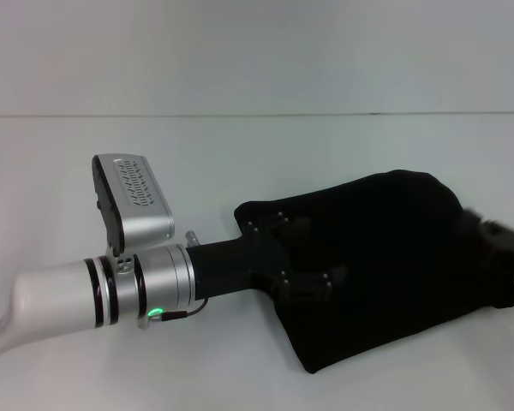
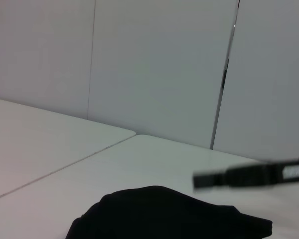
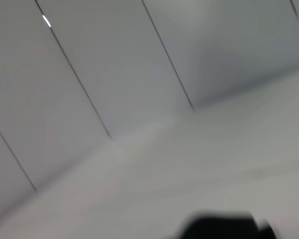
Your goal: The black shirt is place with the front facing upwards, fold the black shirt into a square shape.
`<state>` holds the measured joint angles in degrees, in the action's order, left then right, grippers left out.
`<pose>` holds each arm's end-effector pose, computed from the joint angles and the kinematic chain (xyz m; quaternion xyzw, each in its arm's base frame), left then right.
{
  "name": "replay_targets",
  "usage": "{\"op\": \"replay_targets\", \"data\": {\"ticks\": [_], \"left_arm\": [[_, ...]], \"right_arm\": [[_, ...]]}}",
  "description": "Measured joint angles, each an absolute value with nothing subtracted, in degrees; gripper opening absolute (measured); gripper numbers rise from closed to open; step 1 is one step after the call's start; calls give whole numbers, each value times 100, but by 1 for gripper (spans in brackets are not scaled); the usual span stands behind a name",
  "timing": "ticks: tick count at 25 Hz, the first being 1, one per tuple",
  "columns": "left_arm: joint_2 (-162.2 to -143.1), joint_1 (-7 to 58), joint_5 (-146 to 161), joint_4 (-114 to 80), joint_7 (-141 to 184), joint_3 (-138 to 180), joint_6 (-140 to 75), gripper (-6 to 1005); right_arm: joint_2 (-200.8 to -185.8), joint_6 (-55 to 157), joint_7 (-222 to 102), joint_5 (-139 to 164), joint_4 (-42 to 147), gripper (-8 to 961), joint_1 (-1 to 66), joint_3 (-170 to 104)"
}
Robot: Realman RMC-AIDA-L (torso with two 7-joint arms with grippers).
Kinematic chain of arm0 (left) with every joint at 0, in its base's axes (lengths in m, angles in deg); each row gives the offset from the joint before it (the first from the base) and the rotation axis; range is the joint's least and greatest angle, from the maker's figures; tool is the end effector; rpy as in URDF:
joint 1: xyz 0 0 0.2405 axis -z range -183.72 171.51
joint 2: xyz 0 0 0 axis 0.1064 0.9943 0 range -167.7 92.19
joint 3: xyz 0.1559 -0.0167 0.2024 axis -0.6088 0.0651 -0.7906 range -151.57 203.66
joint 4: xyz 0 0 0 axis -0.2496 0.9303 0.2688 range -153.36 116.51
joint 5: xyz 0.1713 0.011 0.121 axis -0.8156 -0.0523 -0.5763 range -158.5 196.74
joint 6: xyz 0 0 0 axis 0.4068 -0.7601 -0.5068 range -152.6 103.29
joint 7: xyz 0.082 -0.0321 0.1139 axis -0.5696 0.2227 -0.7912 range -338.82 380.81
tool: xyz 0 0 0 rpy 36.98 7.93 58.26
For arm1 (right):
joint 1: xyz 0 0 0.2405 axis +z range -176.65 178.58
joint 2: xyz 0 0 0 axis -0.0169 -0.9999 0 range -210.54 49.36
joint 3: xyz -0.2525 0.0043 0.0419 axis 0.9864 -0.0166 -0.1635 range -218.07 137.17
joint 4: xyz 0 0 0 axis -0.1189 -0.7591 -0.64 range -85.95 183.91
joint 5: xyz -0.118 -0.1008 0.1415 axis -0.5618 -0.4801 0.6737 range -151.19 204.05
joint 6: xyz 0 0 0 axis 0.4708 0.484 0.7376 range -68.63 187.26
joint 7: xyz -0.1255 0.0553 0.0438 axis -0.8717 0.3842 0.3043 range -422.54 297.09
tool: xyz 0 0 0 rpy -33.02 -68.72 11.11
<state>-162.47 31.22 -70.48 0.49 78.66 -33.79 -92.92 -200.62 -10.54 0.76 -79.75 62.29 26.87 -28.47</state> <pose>-0.2113 0.3395 -0.1064 -0.9383 -0.1510 -0.2686 0.1571 0.3433 0.3133 -0.0221 -0.7639 0.4131 0.3407 0.3603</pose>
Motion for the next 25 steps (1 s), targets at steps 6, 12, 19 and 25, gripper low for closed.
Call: {"op": "replay_targets", "data": {"ticks": [6, 12, 19, 25], "left_arm": [[-16247, 3110, -7044, 47, 7866, -3375, -9302, 927], [-16247, 3131, -7043, 47, 7865, -3381, -9312, 927], [-16247, 3119, -7043, 47, 7880, -3390, -9316, 926], [-16247, 3129, -7044, -2, 7870, -3391, -9315, 926]], "right_arm": [[-20079, -218, -88, -8000, 6089, 9, 2731, -2815], [-20078, -510, -533, -7503, 5980, 7, 2540, -2989], [-20034, -1848, -402, -7342, 6020, 6, 2079, -2904], [-20055, -2096, -195, -7662, 5951, 4, 1964, -2664]]}}
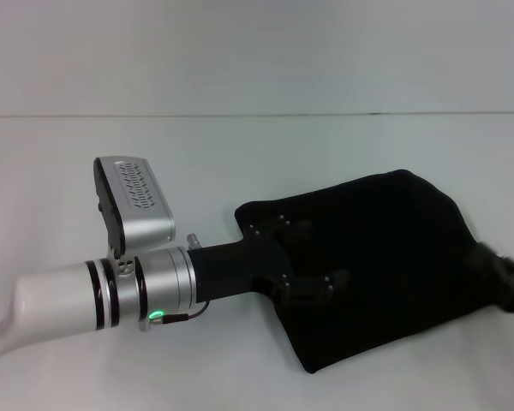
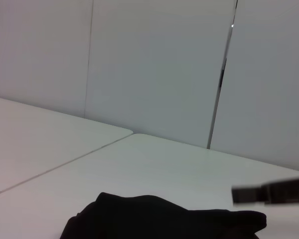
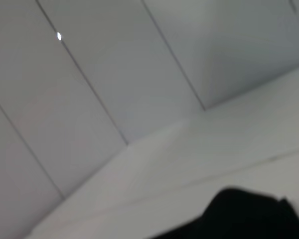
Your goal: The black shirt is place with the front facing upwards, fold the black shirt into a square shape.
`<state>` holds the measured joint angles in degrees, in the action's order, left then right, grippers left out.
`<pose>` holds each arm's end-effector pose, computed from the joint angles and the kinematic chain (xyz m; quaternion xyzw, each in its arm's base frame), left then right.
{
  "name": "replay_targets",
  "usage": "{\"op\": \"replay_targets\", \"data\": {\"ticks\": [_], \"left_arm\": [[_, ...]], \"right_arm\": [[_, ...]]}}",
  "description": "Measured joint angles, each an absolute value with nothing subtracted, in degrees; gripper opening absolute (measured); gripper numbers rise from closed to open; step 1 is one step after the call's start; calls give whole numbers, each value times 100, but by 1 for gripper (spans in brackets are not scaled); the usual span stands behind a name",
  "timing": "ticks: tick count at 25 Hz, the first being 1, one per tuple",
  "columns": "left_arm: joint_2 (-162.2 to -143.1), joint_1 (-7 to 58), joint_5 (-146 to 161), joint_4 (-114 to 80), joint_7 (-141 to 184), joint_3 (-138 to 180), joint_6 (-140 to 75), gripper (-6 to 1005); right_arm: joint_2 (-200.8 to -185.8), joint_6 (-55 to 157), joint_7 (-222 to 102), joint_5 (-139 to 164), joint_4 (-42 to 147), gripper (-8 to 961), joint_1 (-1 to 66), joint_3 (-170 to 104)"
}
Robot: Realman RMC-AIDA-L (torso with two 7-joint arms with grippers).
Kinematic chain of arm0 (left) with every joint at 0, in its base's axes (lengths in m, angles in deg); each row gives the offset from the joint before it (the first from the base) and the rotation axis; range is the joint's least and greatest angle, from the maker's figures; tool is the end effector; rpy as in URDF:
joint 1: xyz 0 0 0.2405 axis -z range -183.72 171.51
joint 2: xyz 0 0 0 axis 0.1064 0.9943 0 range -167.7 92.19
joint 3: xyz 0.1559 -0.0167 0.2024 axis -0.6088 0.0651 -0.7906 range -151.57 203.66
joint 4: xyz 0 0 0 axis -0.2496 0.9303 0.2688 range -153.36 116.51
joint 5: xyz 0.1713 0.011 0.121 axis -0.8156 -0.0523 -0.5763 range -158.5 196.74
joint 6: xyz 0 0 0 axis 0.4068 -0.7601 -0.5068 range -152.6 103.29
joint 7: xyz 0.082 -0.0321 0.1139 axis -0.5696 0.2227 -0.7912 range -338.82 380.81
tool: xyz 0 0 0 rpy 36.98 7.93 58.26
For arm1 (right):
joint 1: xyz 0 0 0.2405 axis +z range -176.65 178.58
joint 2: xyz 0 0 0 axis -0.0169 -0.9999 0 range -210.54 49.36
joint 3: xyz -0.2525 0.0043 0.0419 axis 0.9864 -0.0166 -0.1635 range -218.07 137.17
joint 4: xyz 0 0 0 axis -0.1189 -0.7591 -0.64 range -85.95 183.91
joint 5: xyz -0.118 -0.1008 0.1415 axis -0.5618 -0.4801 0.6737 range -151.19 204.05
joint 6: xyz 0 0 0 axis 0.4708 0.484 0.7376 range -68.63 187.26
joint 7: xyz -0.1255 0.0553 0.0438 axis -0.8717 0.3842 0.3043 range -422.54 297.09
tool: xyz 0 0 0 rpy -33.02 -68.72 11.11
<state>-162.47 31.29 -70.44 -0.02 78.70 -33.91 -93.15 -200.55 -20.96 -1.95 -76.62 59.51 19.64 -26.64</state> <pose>-0.2115 0.3376 -0.1078 -0.9384 -0.1537 -0.2692 0.1528 0.3497 0.2628 -0.0244 -0.7485 0.4119 0.3934 0.3396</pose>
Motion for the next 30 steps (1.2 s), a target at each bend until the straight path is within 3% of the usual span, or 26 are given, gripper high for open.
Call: {"op": "replay_targets", "data": {"ticks": [9, 17, 25, 30], "left_arm": [[-16247, 3130, -7044, -6, 7911, -3371, -9315, 926], [-16221, 3098, -7047, 79, 8253, -3334, -9327, 926], [-16107, 2672, -8276, 2035, 11945, -3144, -9846, 925], [-16099, 2721, -9496, 3051, 14509, -3047, -10494, 925]], "right_arm": [[-20076, -957, -401, -7871, 5711, 2, 2142, -2635], [-20057, -1627, -624, -7485, 5730, 4, 2076, -2758], [-20015, -2902, -684, -7129, 6087, 5, 1975, -3013], [-20016, -3065, -993, -7120, 6223, 7, 2009, -3192]]}}
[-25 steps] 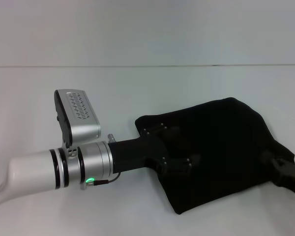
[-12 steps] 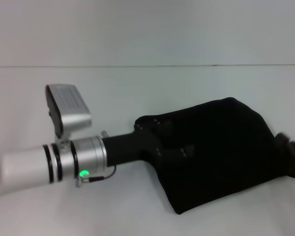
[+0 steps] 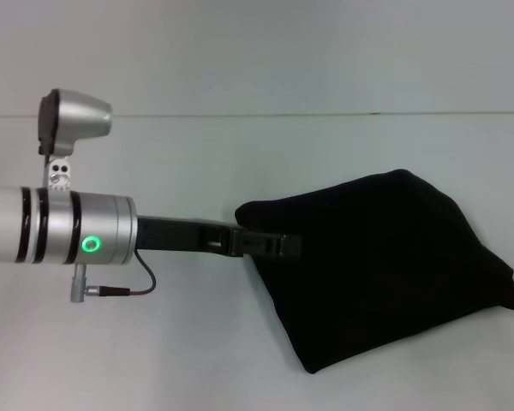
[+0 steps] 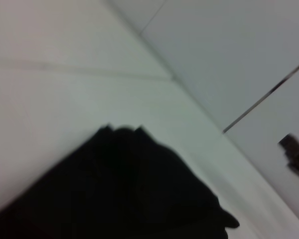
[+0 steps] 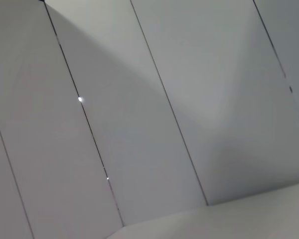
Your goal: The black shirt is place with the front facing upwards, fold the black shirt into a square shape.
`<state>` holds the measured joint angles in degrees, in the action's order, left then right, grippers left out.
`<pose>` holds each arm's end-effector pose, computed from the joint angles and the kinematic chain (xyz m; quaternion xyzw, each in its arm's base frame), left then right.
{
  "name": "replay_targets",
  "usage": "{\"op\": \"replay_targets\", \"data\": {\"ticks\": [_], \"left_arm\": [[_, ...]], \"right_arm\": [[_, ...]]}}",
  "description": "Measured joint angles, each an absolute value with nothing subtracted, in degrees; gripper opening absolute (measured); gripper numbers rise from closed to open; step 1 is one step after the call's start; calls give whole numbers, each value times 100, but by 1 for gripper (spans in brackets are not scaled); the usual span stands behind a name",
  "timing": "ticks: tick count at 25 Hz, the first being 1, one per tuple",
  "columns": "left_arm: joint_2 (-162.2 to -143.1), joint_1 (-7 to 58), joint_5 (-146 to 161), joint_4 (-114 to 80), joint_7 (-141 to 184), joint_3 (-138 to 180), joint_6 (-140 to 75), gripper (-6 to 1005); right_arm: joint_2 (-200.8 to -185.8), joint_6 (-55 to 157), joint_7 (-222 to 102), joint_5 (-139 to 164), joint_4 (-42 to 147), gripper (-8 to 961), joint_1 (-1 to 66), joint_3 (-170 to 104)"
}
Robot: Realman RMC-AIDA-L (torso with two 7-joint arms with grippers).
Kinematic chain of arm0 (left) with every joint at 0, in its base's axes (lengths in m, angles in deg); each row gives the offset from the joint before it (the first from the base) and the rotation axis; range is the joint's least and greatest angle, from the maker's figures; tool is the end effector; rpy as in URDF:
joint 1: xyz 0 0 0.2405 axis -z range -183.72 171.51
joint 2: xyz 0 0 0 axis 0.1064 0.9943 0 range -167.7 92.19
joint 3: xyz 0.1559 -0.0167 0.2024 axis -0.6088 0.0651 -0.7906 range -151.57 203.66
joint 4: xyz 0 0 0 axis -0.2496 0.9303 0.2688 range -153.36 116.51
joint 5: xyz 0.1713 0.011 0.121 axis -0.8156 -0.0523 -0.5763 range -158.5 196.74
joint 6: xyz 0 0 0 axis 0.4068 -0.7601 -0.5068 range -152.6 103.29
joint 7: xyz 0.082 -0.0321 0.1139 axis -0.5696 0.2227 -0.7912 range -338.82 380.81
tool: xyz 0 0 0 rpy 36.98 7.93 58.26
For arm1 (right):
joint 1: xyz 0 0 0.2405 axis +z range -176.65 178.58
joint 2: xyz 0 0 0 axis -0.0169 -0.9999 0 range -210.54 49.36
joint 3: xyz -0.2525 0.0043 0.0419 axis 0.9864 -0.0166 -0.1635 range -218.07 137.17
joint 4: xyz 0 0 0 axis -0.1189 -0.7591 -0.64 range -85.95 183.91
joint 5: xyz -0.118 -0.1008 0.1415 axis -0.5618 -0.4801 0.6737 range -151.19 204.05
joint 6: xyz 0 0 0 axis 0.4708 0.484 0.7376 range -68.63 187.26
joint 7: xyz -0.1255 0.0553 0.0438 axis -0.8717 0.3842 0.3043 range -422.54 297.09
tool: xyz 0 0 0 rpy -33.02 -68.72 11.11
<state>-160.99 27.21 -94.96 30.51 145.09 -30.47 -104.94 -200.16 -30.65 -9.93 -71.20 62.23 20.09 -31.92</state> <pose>-0.1998 0.3553 -0.0344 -0.8733 -0.4431 -0.1964 0.0497 0.3381 0.2713 0.0181 -0.7336 0.2982 0.4516 0.4111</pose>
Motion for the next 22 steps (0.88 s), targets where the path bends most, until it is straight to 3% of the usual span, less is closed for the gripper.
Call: {"op": "replay_targets", "data": {"ticks": [12, 22], "left_arm": [[-16101, 3717, -10885, 2426, 16361, -3110, -9790, 925], [-16131, 3791, -11143, 2085, 16451, -3155, -9186, 924]], "right_arm": [[-20021, -3323, -1583, -7113, 6293, 11, 1824, -3446], [-20030, -3348, -1600, -7129, 6259, 12, 1757, -3456]]}}
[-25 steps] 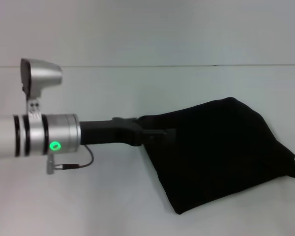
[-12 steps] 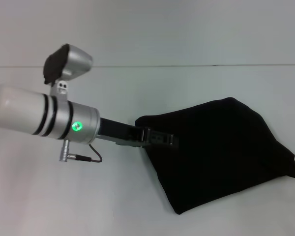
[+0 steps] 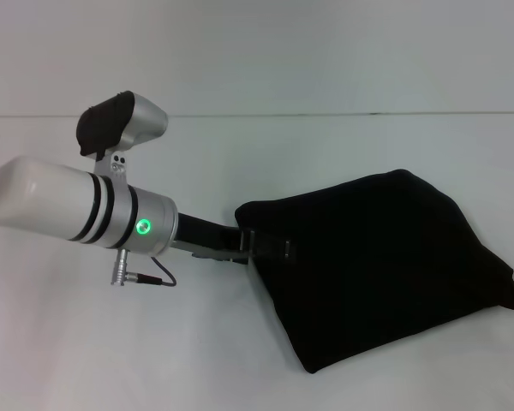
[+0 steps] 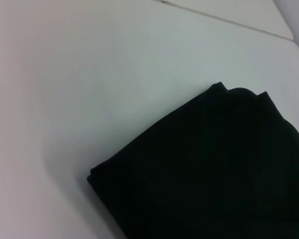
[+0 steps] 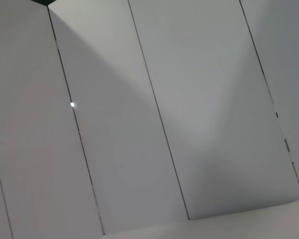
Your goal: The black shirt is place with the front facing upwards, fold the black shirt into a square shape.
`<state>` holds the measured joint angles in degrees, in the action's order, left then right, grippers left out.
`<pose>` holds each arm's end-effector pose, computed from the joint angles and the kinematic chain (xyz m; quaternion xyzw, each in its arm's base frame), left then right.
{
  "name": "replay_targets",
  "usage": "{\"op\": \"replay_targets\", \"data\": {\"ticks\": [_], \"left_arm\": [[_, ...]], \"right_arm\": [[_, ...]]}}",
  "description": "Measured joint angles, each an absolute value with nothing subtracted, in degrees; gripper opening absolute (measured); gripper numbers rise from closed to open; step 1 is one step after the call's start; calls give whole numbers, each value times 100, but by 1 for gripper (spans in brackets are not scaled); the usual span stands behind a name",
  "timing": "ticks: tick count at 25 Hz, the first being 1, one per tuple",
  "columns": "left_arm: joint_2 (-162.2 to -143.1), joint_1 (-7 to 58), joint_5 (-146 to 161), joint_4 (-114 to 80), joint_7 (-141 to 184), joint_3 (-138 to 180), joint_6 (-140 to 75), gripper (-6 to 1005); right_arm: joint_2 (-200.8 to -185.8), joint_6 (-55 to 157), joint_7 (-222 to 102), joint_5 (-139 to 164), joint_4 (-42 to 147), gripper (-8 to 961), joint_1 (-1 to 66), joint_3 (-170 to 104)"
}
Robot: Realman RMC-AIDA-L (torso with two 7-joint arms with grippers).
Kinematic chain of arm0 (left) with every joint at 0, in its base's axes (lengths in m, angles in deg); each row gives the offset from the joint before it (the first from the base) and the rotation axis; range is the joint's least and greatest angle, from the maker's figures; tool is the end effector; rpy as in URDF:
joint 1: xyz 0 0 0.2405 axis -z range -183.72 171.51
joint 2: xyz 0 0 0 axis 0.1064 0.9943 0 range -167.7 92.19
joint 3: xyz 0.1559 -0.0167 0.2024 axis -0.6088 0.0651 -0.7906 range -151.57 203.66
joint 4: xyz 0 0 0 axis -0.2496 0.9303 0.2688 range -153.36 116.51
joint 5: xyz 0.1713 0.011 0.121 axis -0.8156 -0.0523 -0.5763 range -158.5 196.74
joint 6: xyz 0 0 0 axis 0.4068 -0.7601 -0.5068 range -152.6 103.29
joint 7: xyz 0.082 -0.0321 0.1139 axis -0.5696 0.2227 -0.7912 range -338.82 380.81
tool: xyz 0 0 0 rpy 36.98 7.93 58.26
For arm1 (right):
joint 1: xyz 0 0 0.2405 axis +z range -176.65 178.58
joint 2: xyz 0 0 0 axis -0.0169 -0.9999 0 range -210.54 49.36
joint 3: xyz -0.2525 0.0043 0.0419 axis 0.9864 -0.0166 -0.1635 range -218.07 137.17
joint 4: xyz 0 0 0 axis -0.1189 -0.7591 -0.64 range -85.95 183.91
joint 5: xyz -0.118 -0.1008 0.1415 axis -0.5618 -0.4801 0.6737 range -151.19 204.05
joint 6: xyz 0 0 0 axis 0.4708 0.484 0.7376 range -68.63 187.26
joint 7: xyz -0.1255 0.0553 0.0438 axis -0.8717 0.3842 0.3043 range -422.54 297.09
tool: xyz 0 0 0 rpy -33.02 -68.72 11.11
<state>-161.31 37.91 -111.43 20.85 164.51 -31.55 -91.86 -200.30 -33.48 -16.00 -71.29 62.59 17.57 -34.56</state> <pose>-0.2001 0.3877 -0.0705 -0.8224 -0.5538 -0.0758 0.1060 0.3465 0.2544 0.0259 -0.7301 0.2614 0.4398 0.4529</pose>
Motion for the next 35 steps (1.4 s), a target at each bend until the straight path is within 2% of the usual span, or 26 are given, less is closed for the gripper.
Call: {"op": "replay_targets", "data": {"ticks": [14, 25, 30, 35], "left_arm": [[-16185, 3985, -11130, 1679, 16487, -3470, -8868, 924], [-16204, 4346, -11097, 1171, 16423, -3485, -8724, 608], [-16212, 4527, -11088, 1029, 16282, -3515, -8742, 579], [-16213, 4453, -11085, 1023, 16255, -3509, -8726, 430]], "right_arm": [[-20044, -3351, -1649, -7157, 6226, 11, 1643, -3415], [-20048, -3360, -1650, -7157, 6216, 12, 1555, -3438], [-20047, -3456, -1656, -7133, 6214, 11, 1452, -3456], [-20047, -3586, -1658, -7122, 6192, 11, 1346, -3457]]}}
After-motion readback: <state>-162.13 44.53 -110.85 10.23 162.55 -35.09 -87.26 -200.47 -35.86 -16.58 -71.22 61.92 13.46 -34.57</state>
